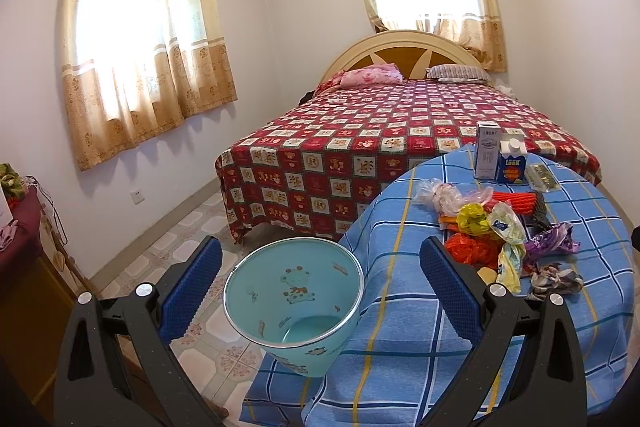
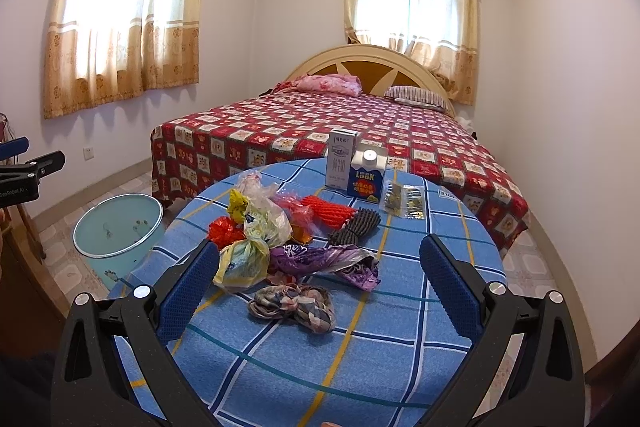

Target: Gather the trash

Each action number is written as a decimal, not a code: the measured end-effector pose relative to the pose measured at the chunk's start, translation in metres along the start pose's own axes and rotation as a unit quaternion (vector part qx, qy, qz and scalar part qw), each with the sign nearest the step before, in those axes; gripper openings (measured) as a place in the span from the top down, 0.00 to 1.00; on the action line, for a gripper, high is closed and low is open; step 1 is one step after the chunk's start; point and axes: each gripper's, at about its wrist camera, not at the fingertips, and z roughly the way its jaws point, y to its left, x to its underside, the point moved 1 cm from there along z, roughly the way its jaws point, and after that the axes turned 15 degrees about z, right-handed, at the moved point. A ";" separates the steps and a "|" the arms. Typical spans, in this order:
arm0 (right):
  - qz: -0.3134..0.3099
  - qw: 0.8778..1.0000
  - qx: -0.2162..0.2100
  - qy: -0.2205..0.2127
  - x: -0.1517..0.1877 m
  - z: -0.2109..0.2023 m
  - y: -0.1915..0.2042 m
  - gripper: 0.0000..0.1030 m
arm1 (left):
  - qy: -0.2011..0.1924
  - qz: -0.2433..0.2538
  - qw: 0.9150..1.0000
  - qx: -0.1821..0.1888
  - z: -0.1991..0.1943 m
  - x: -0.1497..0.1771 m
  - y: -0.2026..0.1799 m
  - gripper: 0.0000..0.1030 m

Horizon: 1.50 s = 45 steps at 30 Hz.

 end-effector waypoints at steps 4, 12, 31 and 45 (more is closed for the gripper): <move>0.000 1.000 0.000 0.000 0.000 0.000 0.000 0.05 | 0.000 -0.001 1.000 0.000 0.000 0.001 0.001 0.06; -0.001 1.000 0.000 0.000 0.001 0.001 0.001 0.05 | 0.000 -0.001 1.000 -0.001 0.000 0.001 0.005 0.06; -0.001 1.000 0.001 0.000 0.002 0.001 0.001 0.05 | 0.000 -0.002 1.000 -0.006 0.000 0.001 0.011 0.06; -0.002 1.000 0.001 0.001 0.001 0.001 0.001 0.05 | 0.001 -0.001 1.000 -0.010 0.000 0.001 0.014 0.06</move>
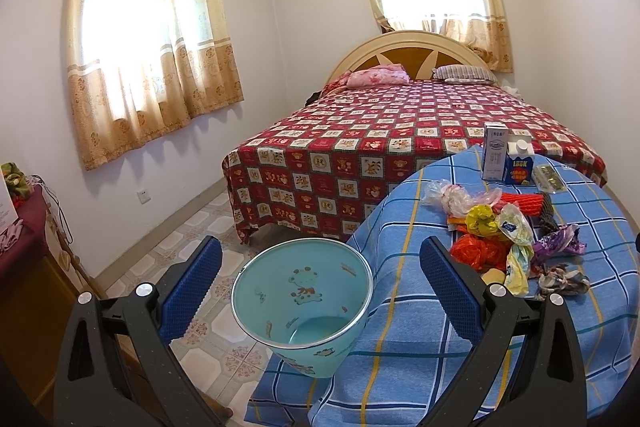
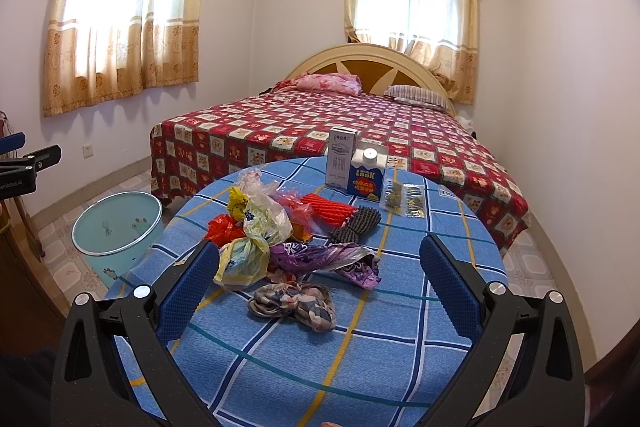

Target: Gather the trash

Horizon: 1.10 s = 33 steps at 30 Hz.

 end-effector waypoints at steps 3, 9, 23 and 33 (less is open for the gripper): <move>-0.001 1.000 0.000 0.000 0.000 0.000 0.000 0.05 | 0.000 0.001 1.000 0.000 0.000 0.000 0.001 0.06; -0.001 1.000 0.001 0.000 0.001 0.001 0.000 0.05 | 0.001 0.001 1.000 0.000 0.000 0.000 0.001 0.06; 0.012 0.999 0.041 0.009 0.013 0.028 -0.031 0.05 | 0.026 0.016 0.999 0.018 0.029 0.015 -0.025 0.06; 0.018 0.995 0.075 0.064 0.051 0.078 -0.061 0.17 | 0.063 0.049 0.994 0.070 0.083 0.040 -0.090 0.06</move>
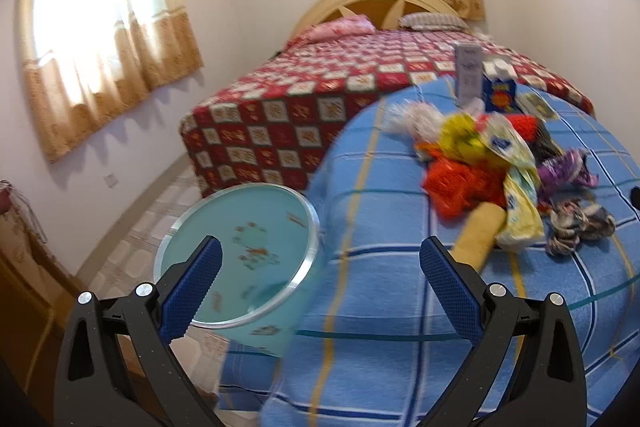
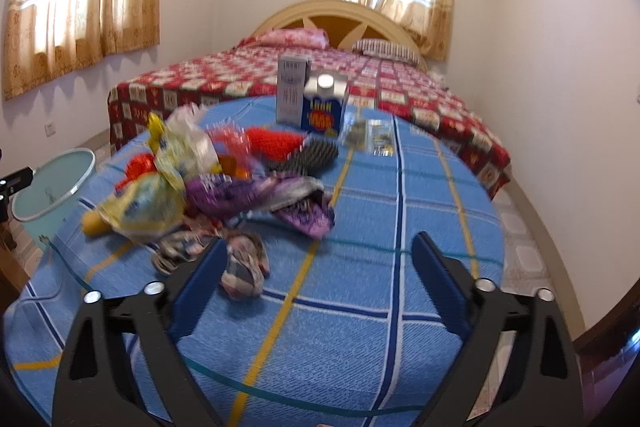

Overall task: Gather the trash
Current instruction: 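Grasp the yellow sponge with the left tool while the right tool grasps the patterned rag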

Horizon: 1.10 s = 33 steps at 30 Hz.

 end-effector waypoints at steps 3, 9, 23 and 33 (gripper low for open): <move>0.007 1.000 0.000 0.006 0.004 0.009 -0.003 0.18 | -0.011 0.007 1.000 0.016 0.007 -0.002 -0.017 0.06; 0.018 0.999 -0.044 0.009 0.007 0.010 0.003 0.20 | -0.019 0.024 0.998 0.052 0.014 -0.009 -0.051 0.06; 0.011 0.992 -0.096 0.081 0.028 0.046 0.018 0.50 | 0.019 0.032 0.991 0.130 0.054 -0.006 -0.074 0.53; 0.016 0.985 -0.149 0.090 0.025 0.038 0.020 0.84 | 0.000 0.044 0.987 0.152 0.036 -0.006 -0.070 0.81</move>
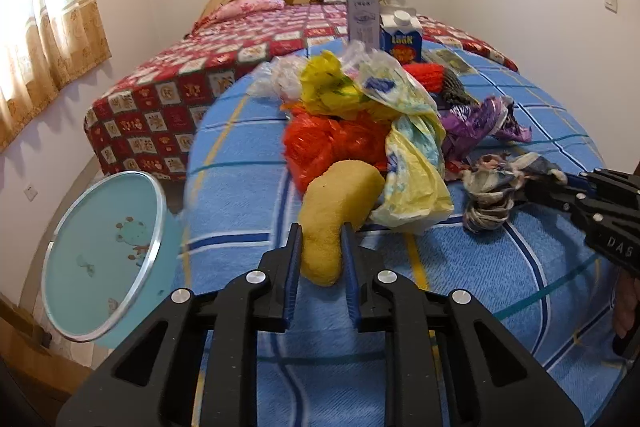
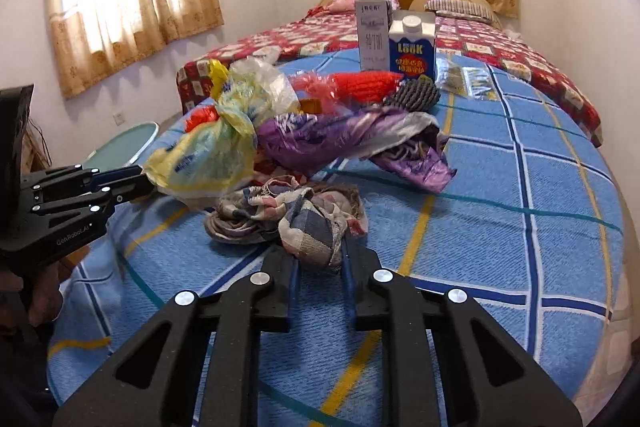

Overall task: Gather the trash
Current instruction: 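Grasp the yellow sponge with the left tool while the right tool grasps the patterned rag, then carry the sponge and rag over the blue wastebasket and release the rag from the right tool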

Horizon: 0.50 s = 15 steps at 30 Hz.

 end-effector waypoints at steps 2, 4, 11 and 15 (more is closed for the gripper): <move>-0.001 1.000 -0.007 -0.014 -0.004 -0.013 0.003 0.84 | -0.004 -0.003 1.000 -0.006 -0.009 0.000 0.007 0.82; 0.000 1.000 -0.012 -0.028 -0.010 -0.025 0.004 0.84 | -0.007 -0.005 1.000 -0.020 -0.020 0.000 0.016 0.82; -0.001 0.997 -0.023 -0.078 -0.040 -0.061 0.014 0.84 | -0.013 -0.024 0.996 -0.080 -0.052 0.003 0.055 0.82; -0.015 0.996 -0.026 -0.088 -0.052 -0.061 0.027 0.84 | -0.002 -0.047 0.992 -0.119 -0.060 0.005 0.082 0.82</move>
